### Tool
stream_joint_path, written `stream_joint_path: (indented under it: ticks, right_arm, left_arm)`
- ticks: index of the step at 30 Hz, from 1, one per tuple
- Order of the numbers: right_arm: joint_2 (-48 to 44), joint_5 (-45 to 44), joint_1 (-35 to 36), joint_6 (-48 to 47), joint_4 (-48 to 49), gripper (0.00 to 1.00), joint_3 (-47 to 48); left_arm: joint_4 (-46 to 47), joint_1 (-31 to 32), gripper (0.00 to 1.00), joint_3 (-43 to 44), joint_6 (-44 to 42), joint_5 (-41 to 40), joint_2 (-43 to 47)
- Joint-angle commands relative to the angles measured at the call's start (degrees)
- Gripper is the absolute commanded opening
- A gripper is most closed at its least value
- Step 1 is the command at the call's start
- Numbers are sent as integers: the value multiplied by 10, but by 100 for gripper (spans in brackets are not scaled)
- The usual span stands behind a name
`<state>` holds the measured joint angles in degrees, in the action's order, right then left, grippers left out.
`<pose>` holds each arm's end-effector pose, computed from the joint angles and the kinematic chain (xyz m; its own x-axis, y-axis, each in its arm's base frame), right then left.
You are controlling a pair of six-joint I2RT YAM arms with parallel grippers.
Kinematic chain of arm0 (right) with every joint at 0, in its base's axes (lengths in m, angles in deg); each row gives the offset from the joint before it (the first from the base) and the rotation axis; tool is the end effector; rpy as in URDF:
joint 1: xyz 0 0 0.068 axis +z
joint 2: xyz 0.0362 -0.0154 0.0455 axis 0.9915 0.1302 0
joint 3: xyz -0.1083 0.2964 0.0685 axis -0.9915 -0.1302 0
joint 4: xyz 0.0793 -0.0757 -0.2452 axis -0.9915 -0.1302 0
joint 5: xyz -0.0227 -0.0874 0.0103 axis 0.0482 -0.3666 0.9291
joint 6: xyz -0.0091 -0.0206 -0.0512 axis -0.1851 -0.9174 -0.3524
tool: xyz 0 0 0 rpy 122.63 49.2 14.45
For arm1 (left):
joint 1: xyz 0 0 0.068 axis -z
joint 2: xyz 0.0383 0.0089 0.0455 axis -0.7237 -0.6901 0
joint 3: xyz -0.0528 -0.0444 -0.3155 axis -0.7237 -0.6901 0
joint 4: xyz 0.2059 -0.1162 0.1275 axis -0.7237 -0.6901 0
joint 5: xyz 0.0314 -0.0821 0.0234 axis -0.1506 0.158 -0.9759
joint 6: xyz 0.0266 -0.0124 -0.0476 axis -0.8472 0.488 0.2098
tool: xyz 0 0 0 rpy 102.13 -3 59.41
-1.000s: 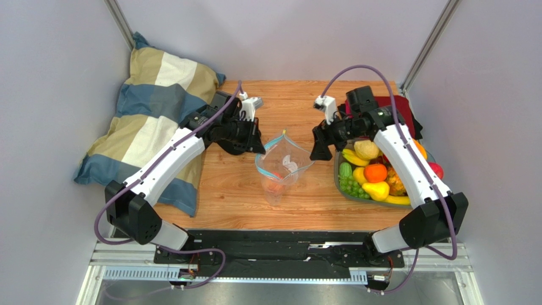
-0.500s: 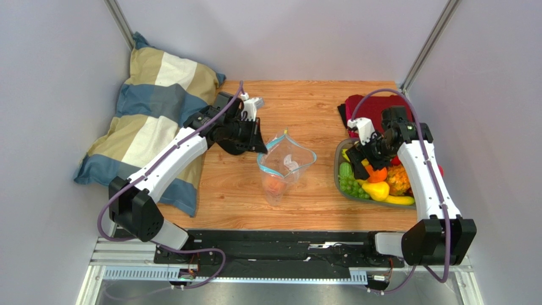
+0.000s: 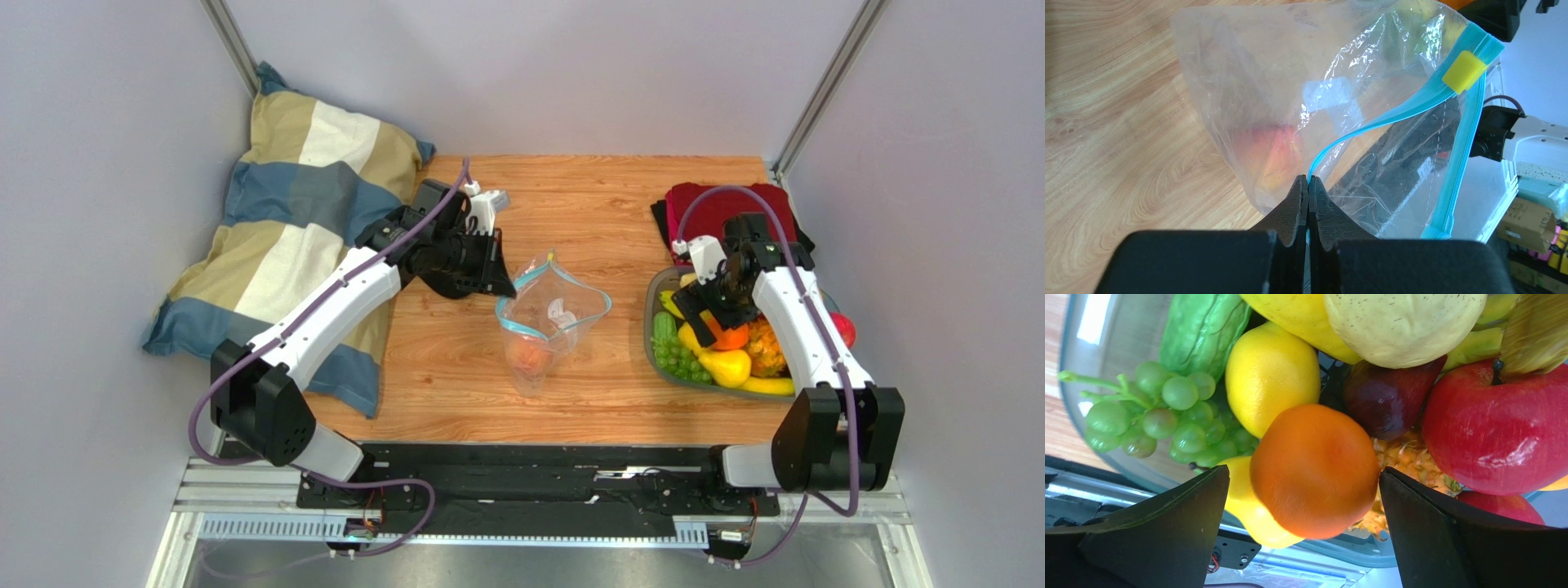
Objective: Place the food in the zip-top bag and seal the zipper
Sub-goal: Pick up the fake fruit from the bin, then place the fake fruit in the zipper food storage bag.
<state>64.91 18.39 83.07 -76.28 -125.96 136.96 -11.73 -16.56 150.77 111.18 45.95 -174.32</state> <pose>0.2390 0.0028 0.3181 -0.8016 -0.5580 -0.2145 -0.5438 0.8297 -0.1261 0.2711 -0.1775 0.3747 -0.8643 0.1265 -0.4868 0.4326 0.6807 -0.5912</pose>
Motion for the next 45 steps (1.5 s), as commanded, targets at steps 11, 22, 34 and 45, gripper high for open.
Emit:
stream_joint_path:
  ticks: [11,22,34,45]
  right_arm:
    - [22,-22,0,35,6,61,25]
    - [7,350,8,53,-122,52,261]
    - [38,397,276,26,-41,55,349]
    - [87,218,388,14,-4,100,341]
  left_arm:
    - [9,-3,0,5,-2,9,6]
    - [11,-3,0,-5,1,15,8]
    - [10,-3,0,10,1,28,-6]
    - [-1,-3,0,26,-10,33,-7]
